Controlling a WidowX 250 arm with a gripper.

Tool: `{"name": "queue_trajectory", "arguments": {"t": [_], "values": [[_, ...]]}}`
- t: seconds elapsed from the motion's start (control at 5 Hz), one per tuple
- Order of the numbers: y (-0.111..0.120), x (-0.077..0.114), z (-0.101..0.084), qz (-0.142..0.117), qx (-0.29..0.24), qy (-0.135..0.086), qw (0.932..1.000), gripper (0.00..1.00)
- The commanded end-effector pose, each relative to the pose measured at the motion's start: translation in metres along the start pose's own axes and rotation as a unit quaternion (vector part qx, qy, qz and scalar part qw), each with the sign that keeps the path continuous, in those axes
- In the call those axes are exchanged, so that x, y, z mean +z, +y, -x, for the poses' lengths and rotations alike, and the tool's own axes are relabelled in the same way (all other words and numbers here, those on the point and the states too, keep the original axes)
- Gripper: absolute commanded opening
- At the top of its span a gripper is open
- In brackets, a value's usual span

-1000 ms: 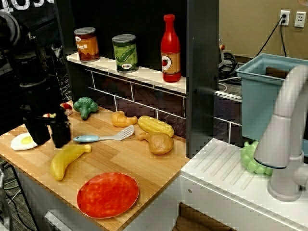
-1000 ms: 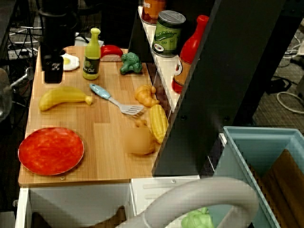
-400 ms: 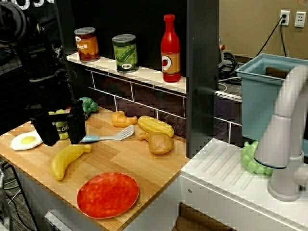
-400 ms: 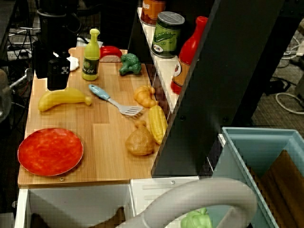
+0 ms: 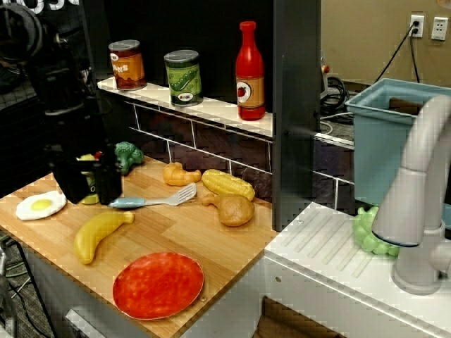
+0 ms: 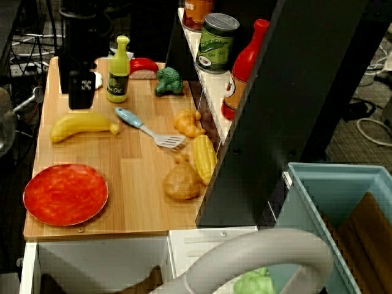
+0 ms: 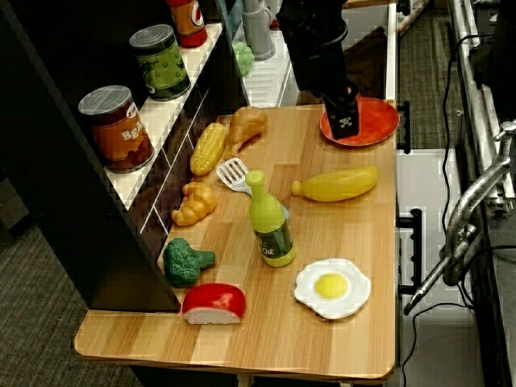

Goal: Put banana on plate

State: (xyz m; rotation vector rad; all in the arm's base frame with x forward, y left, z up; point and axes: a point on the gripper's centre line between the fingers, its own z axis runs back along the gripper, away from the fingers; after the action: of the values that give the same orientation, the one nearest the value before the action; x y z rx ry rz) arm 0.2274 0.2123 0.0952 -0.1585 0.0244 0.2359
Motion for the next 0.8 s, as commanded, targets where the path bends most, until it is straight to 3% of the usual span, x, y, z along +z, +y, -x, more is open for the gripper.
{"name": "queue_trajectory", "arguments": {"t": [0.0,0.4,0.6], "values": [[0.006,0.007,-0.002,-0.003,0.005,-0.054,0.9985,1.0],[0.005,-0.007,-0.006,-0.004,0.02,-0.065,0.9977,1.0],[0.009,-0.02,-0.007,-0.026,0.002,-0.085,0.996,1.0]]}}
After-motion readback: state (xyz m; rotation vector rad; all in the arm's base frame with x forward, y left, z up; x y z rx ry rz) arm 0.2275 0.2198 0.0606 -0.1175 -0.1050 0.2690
